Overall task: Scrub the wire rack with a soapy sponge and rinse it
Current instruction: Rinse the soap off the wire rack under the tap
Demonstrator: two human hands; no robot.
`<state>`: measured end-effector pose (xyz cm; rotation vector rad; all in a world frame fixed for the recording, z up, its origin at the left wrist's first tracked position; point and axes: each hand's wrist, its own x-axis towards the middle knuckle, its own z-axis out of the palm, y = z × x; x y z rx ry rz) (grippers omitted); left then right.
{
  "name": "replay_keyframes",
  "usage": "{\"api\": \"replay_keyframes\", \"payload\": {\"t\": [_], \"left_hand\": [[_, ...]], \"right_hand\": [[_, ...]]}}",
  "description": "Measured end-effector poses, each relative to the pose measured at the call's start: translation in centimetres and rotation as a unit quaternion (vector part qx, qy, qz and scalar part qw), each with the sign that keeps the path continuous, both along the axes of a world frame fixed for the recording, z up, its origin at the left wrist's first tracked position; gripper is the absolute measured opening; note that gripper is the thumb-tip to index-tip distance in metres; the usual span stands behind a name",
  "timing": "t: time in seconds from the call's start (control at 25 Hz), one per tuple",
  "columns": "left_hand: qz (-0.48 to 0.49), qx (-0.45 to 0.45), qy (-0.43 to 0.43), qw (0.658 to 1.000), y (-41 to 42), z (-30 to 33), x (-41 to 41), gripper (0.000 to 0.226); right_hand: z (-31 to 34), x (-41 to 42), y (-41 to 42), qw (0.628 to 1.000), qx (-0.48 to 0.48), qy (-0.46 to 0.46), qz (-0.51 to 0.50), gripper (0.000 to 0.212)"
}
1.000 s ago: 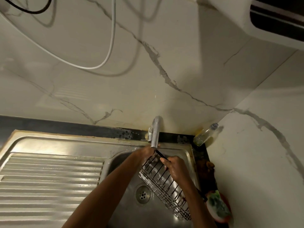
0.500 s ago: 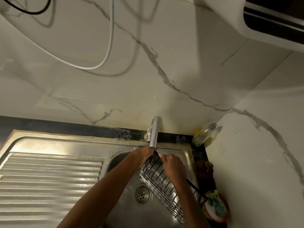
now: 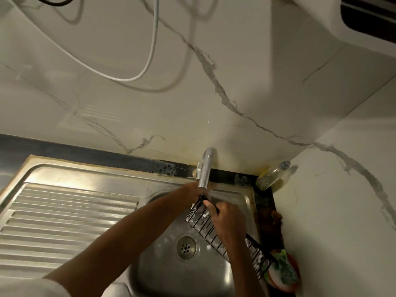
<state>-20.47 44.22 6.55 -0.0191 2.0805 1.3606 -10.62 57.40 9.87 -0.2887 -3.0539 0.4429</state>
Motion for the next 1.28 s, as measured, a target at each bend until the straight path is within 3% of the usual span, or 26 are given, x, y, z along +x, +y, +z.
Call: {"api": "replay_keyframes", "payload": {"t": [0.2, 0.32, 0.4, 0.52, 0.64, 0.72, 0.84, 0.96, 1.04, 1.16, 1.28], "left_hand": [[0.016, -0.001, 0.016, 1.0, 0.1, 1.0, -0.4, 0.029], [-0.04, 0.024, 0.013, 0.999, -0.1, 1.6, -1.5, 0.034], [-0.066, -0.024, -0.015, 0.997, -0.5, 0.4, -1.8, 0.035], [-0.016, 0.044, -0.091, 0.995, -0.9, -0.7, -0.4, 0.033], [0.013, 0.028, -0.09, 0.995, -0.1, -0.8, -0.1, 0.022], [0.04, 0.052, -0.148, 0.987, 0.8, -0.2, -0.6, 0.033], [0.084, 0.091, -0.165, 0.979, 0.2, 0.7, -0.2, 0.038], [0.048, 0.035, -0.207, 0.976, 1.0, 0.0, -0.3, 0.044], [0.076, 0.011, -0.244, 0.967, 2.1, -0.9, -0.7, 0.052], [0.09, 0.013, -0.234, 0.968, 2.6, -2.1, -1.5, 0.043], [0.103, 0.017, -0.22, 0.97, 2.5, -2.9, -2.0, 0.051]], "right_hand": [[0.4, -0.9, 0.5, 0.998, -0.063, 0.017, 0.005, 0.052], [0.4, -1.7, -0.3, 0.999, -0.049, -0.006, -0.007, 0.053], [-0.4, -2.0, -0.5, 0.999, -0.018, -0.027, -0.02, 0.055], [-2.2, -2.1, -0.2, 0.997, 0.021, -0.039, -0.065, 0.061], [-2.8, -2.1, -0.6, 0.992, -0.006, -0.044, -0.115, 0.059], [-2.9, -1.7, -1.0, 0.992, -0.013, -0.025, -0.126, 0.06], [-2.0, -0.9, -0.8, 0.988, -0.039, 0.02, -0.146, 0.061], [-1.2, -0.4, -0.2, 0.983, -0.075, 0.037, -0.165, 0.059], [-1.1, -0.1, -0.2, 0.981, -0.076, 0.054, -0.171, 0.057], [-1.5, -0.1, 0.1, 0.974, -0.088, 0.081, -0.192, 0.06], [-2.9, -0.7, -0.2, 0.973, -0.066, 0.059, -0.212, 0.072]]}}
